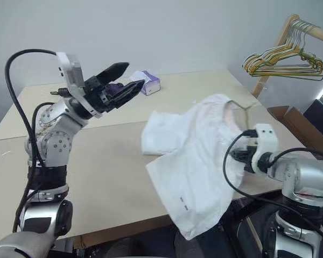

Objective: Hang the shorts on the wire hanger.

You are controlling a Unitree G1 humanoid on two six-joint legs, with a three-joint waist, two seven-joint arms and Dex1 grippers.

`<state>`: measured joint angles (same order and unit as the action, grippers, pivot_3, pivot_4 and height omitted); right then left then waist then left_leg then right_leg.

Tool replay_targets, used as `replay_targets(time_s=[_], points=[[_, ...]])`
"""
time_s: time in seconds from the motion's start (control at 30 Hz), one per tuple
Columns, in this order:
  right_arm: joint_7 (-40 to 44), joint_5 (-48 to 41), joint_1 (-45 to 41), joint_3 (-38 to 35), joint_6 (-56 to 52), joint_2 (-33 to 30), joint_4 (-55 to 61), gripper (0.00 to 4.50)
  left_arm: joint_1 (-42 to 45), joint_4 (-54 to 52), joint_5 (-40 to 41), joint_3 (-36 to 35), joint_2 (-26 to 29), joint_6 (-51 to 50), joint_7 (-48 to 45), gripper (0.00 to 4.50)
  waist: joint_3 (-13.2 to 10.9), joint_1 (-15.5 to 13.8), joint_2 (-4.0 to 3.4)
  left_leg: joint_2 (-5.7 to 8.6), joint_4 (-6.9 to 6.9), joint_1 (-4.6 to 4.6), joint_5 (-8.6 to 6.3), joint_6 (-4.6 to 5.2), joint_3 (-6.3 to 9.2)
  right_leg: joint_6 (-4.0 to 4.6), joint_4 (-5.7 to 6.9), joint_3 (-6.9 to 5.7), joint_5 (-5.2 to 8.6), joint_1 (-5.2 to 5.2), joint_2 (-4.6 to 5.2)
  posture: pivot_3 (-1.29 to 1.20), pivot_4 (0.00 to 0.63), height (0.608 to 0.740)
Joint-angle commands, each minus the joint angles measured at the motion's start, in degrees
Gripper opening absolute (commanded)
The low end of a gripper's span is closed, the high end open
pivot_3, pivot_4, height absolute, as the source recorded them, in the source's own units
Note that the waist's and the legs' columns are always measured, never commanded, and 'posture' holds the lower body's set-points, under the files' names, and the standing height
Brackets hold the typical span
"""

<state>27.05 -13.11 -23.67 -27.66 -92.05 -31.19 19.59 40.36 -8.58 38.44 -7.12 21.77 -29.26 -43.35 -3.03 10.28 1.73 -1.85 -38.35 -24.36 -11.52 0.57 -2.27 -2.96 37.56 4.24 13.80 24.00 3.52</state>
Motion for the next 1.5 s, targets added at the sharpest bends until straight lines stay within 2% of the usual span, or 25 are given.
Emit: replay_targets(time_s=[0.03, 0.27, 0.53, 0.87, 1.03, 1.2, 1.23, 1.3, 1.5], points=[[-5.9, 1.9, -1.7, -8.1, -0.4, -0.1, -0.1, 0.0, 1.3, -2.9, 3.6, 0.3, -0.4, -3.6, 0.6, 4.47, 0.0, 0.2, -0.05, 0.0, 0.01, 0.05, 0.0, 0.0, -0.01, 0.0, 0.01, 0.0, 0.01, -0.03, -0.02, -0.23, 0.048, 0.74], [-12.9, 2.7, -7.5, -16.9, -0.4, -3.0, -5.6, 0.0, 1.2, -2.0, 2.0, 2.1, -0.2, -2.0, -1.5, 4.47, 0.0, 2.1, -0.3, -0.01, 0.1, 0.37, 0.0, 0.0, -0.29, -0.28, -0.3, -0.03, 0.2, -0.53, -0.07, -0.25, 0.045, 0.74], [-18.0, 5.4, -19.3, -21.6, -0.4, -9.7, -18.2, 0.0, 1.6, -1.3, 1.6, 2.4, -0.1, -1.5, -2.7, 4.47, 0.0, 3.8, -0.56, 0.01, 0.23, 0.72, 0.0, 0.01, -0.32, -0.4, -0.57, 0.04, 0.27, -0.91, -0.07, -0.24, 0.034, 0.74], [-24.1, 6.6, -30.6, -25.2, 13.3, -19.2, -43.9, 0.0, 0.9, -2.1, 0.8, 3.1, 0.1, -0.7, -2.8, 4.47, 0.0, 4.8, -0.61, 0.02, 0.34, 0.74, 0.0, 0.02, -0.39, -0.43, -0.78, 0.09, 0.27, -0.96, -0.06, -0.23, 0.026, 0.74], [-27.2, 6.0, -31.9, -26.7, 20.9, -22.9, -55.0, 0.0, 0.1, -2.6, 0.4, 3.1, 0.4, -0.4, -2.7, 4.47, 0.0, 5.0, -0.6, 0.04, 0.47, 0.91, 0.0, 0.01, -0.49, -0.41, -0.81, 0.23, 0.28, -1.0, -0.07, -0.23, 0.026, 0.74], [-28.3, 4.5, -31.1, -26.6, 24.0, -23.4, -59.9, 0.0, -0.2, -2.9, 0.1, 3.1, 0.5, -0.3, -2.6, 4.47, 0.0, 5.5, -0.58, 0.13, 0.56, 1.15, 0.0, 0.01, -0.63, -0.4, -0.82, 0.64, 0.31, -1.04, -0.1, -0.22, 0.025, 0.74], [-28.7, 4.2, -30.8, -26.7, 24.3, -23.1, -60.3, 0.67, -0.3, -3.0, 0.0, 3.0, 0.5, -0.3, -2.6, 4.5, -0.1, 5.7, -0.57, 0.14, 0.56, 1.19, 0.0, 0.01, -0.68, -0.4, -0.83, 0.71, 0.31, -1.08, -0.1, -0.22, 0.025, 0.74], [-29.4, 3.4, -30.0, -26.9, 25.2, -22.7, -60.4, 1.21, -0.3, -3.1, -0.1, 3.0, 0.5, -0.3, -2.7, 4.5, -0.1, 6.1, -0.56, 0.15, 0.56, 1.25, 0.0, 0.02, -0.71, -0.41, -0.87, 0.78, 0.31, -1.16, -0.1, -0.22, 0.025, 0.74], [-27.9, 2.0, -26.1, -22.4, 26.2, -21.2, -53.4, 3.39, 0.0, -3.0, 0.0, 2.9, 0.7, -0.5, -2.7, 4.5, -0.1, 6.5, -0.51, 0.12, 0.66, 1.79, -0.05, 0.08, -0.67, -0.4, -1.43, 0.88, 0.29, -1.85, -0.12, -0.22, 0.025, 0.74]])
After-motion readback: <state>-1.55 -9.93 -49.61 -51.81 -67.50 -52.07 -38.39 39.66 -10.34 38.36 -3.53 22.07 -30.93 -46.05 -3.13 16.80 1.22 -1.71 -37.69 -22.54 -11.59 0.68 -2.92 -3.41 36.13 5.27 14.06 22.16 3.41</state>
